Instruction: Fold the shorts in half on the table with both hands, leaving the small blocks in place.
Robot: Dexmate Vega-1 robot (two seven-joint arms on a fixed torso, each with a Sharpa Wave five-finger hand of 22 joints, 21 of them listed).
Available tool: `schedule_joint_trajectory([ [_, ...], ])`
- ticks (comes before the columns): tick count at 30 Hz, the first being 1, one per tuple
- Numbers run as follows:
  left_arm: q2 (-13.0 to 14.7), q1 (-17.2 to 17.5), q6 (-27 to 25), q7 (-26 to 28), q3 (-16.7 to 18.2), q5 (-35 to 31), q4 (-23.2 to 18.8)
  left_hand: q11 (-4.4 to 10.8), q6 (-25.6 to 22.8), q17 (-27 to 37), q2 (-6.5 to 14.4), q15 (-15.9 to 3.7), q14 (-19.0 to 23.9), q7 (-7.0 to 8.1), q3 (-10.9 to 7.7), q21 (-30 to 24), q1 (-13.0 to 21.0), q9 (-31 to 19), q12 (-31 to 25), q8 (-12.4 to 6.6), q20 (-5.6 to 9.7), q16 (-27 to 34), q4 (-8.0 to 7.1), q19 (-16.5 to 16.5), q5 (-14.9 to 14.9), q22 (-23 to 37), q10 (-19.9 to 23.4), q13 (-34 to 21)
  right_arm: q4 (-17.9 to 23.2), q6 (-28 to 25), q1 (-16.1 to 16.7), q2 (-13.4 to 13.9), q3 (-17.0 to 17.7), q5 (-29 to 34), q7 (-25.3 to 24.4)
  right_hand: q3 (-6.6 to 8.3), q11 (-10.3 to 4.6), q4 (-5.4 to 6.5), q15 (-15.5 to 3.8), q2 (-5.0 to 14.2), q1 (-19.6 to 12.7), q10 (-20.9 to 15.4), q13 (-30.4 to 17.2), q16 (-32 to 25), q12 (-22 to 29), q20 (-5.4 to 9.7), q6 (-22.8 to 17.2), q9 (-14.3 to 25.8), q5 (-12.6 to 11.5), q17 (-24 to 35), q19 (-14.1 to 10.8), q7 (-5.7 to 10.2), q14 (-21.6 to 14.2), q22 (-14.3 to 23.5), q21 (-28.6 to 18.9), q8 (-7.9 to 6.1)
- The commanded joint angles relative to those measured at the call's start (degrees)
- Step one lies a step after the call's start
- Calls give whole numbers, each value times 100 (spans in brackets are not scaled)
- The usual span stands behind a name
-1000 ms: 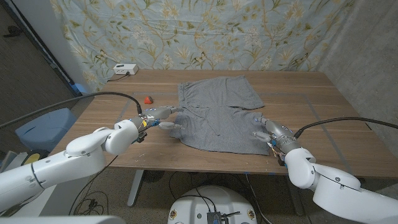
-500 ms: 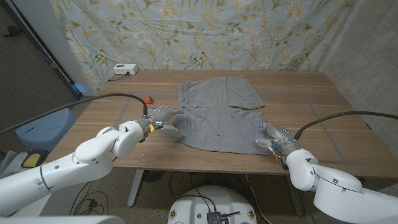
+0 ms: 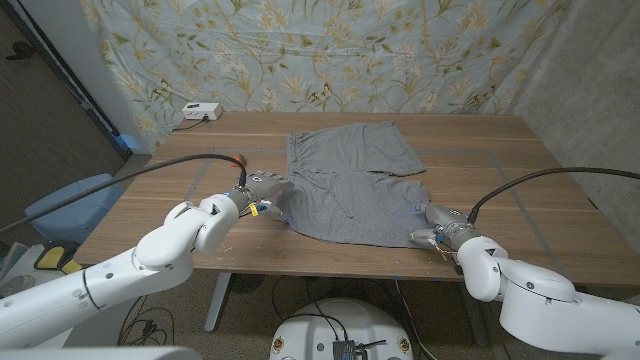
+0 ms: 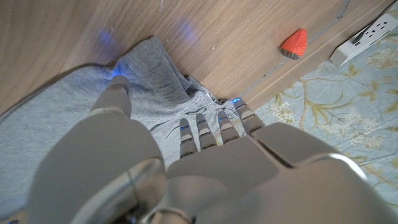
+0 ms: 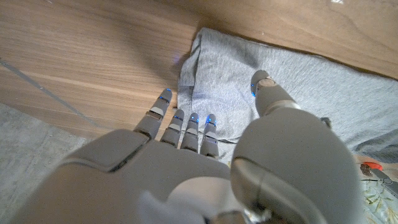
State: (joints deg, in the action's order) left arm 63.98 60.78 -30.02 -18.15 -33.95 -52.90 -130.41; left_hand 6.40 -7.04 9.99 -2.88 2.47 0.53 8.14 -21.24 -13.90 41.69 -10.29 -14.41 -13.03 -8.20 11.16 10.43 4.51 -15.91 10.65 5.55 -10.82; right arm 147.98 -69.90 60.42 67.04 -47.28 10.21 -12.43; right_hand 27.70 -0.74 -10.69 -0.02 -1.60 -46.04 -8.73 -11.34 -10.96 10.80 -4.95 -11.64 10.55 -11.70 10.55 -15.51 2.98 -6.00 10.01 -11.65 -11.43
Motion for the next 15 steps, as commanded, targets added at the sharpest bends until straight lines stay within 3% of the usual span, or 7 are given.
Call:
schedule_joint_trajectory([
  [1,-356,-84,-14,-627,-163,-1106,210,101,-130,16,-22,-72,-5,150,-44,73,270,-24,7,-39,-8,-25,-11,-114,-51,23,91,-25,-45,-492,-922,-59,-951,241,600,71,-135,7,-43,-18,-171,28,-14,10,-3,23,7,18,-55,13,13,76,22,30,4,12],
  [4,-441,-91,48,-684,-170,-1289,303,234,-175,14,-25,-136,14,276,-51,87,421,-26,6,-30,10,-22,-24,-127,-59,26,155,-25,-86,-590,-1094,-112,-1130,273,657,82,-141,7,-59,-20,-208,39,-15,8,-4,32,10,18,-61,14,14,92,24,30,4,12],
  [8,-563,-110,115,-729,-168,-1479,434,237,-205,13,24,-198,74,303,-81,82,559,-27,-2,-21,39,-4,-35,-97,-61,28,232,-25,-167,-650,-1404,-155,-1465,366,787,148,-193,5,-121,-3,-408,-63,-20,-27,47,40,-2,20,-88,21,9,132,-27,30,0,0],
  [10,-631,-118,144,-726,-163,-1533,519,144,-200,11,95,-229,105,290,-122,81,737,-29,67,8,49,-8,-43,-76,-57,30,132,-19,-207,-724,-1558,-185,-1619,394,863,169,-205,8,-148,-18,-507,-157,-23,-51,83,58,-32,19,-94,22,-17,157,-86,31,-10,-13],
  [11,-663,-123,156,-725,-163,-1560,571,134,-66,8,141,-238,89,253,-134,89,889,-29,203,93,39,-33,-61,-73,-34,33,-147,-9,-223,-761,-1654,-191,-1717,414,915,177,-243,13,-175,-23,-555,-174,-25,-68,87,62,-42,19,-95,23,-22,207,-130,31,-12,-15],
  [15,-794,-183,240,-794,-114,-1389,764,29,274,6,171,-195,11,164,-90,106,1019,-30,314,238,-9,-72,-111,-85,21,36,-430,-1,-304,-831,-1956,-232,-1992,420,1070,191,-296,22,-189,-13,-614,-178,-26,-75,85,73,-43,19,-98,26,-27,259,-147,32,-14,-14],
])
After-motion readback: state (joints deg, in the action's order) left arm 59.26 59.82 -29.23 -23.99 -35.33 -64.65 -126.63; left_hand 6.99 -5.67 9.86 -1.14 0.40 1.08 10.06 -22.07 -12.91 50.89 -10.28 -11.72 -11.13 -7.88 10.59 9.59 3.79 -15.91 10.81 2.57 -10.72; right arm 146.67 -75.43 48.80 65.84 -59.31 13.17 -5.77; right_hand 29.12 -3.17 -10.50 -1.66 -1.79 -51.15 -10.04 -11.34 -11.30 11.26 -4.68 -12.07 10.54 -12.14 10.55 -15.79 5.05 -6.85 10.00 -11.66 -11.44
